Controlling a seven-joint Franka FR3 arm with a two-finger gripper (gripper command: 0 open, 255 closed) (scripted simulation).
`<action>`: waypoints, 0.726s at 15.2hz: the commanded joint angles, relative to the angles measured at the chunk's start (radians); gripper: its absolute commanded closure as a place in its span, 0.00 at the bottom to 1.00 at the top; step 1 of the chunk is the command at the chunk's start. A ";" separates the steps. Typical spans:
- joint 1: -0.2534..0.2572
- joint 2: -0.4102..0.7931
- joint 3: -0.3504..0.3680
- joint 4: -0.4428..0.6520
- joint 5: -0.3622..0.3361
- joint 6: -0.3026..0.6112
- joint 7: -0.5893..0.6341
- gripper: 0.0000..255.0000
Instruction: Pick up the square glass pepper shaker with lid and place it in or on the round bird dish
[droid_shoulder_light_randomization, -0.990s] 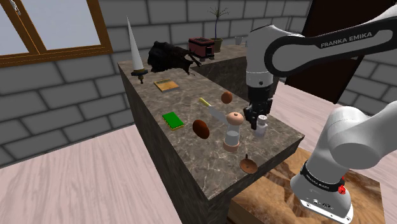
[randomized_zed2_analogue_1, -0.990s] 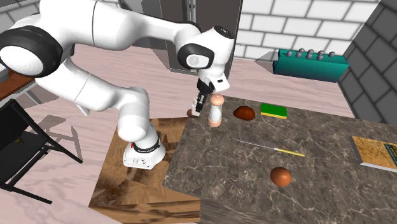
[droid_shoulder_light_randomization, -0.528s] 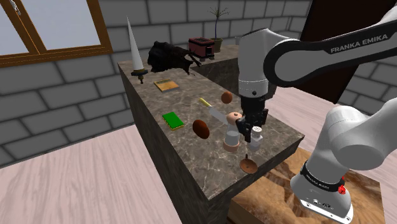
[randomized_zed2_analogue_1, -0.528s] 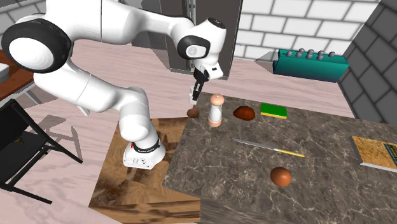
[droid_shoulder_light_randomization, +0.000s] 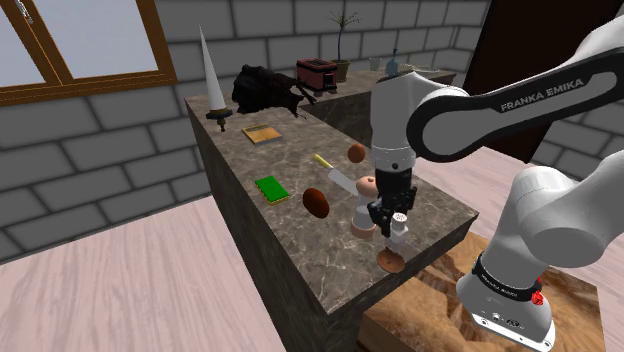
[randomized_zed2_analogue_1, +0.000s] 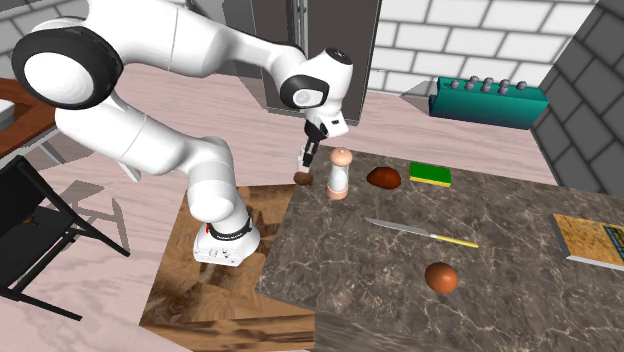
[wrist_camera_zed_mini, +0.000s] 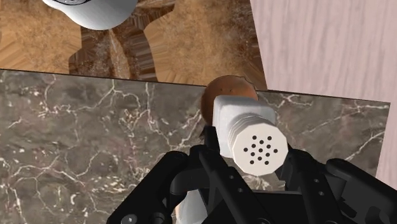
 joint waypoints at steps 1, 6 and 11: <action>0.001 0.012 0.004 -0.019 0.005 0.032 -0.004 1.00; 0.003 0.045 0.013 -0.056 0.015 0.101 -0.011 1.00; 0.003 0.046 0.013 -0.055 0.015 0.101 -0.011 1.00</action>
